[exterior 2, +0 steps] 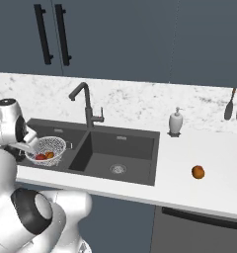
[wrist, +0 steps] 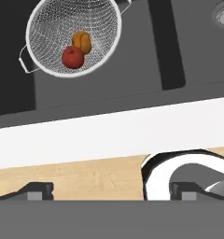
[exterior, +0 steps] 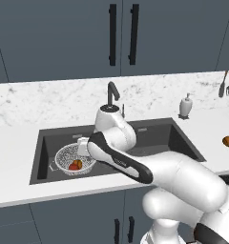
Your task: Put the colander in the sink, put the peach, peach, apple in the colander, and turn on the sink faucet and pour water over the colander.
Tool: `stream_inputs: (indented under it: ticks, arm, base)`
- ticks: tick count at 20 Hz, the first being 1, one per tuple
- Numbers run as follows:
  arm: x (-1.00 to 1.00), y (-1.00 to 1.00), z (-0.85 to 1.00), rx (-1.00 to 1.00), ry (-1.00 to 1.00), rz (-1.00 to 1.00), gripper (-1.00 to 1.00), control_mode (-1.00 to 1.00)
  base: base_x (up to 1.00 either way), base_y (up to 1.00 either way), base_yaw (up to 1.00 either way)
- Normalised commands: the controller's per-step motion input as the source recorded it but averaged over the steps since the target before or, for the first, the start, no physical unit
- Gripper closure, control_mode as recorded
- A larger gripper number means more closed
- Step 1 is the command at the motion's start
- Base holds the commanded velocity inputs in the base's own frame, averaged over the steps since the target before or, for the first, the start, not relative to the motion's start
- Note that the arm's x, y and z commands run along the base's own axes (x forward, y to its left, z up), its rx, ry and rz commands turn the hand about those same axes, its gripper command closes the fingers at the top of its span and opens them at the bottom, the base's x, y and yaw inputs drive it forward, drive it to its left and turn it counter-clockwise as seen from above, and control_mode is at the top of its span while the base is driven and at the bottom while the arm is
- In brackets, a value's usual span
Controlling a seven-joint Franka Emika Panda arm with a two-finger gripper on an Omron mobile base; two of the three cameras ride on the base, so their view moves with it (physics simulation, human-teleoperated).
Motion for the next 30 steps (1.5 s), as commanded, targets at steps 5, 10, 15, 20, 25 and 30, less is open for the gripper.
stream_inputs:
  ticks: [5, 10, 15, 20, 25, 30]
  arm:
    - [-0.44, -0.88, 0.26, -0.06, 0.00, 0.00, -1.00, -1.00]
    - [-0.12, -0.89, 0.15, -0.12, 0.00, -0.06, -1.00, -1.00]
    - [0.00, -0.98, 0.07, -0.09, 0.00, -0.11, -1.00, -1.00]
    - [0.00, -1.00, 0.03, -0.03, 0.00, -0.09, -1.00, -1.00]
    - [0.02, -1.00, 0.00, 0.00, 0.00, -0.07, -1.00, -1.00]
    - [0.07, -1.00, 0.00, 0.00, 0.00, -0.02, -1.00, -1.00]
  base:
    - [0.00, 0.00, 0.00]
    - [0.00, 0.00, 0.00]
    - [0.00, 0.00, 0.00]
    - [0.00, 0.00, 0.00]
    - [0.00, 0.00, 0.00]
    - [0.00, 0.00, 0.00]
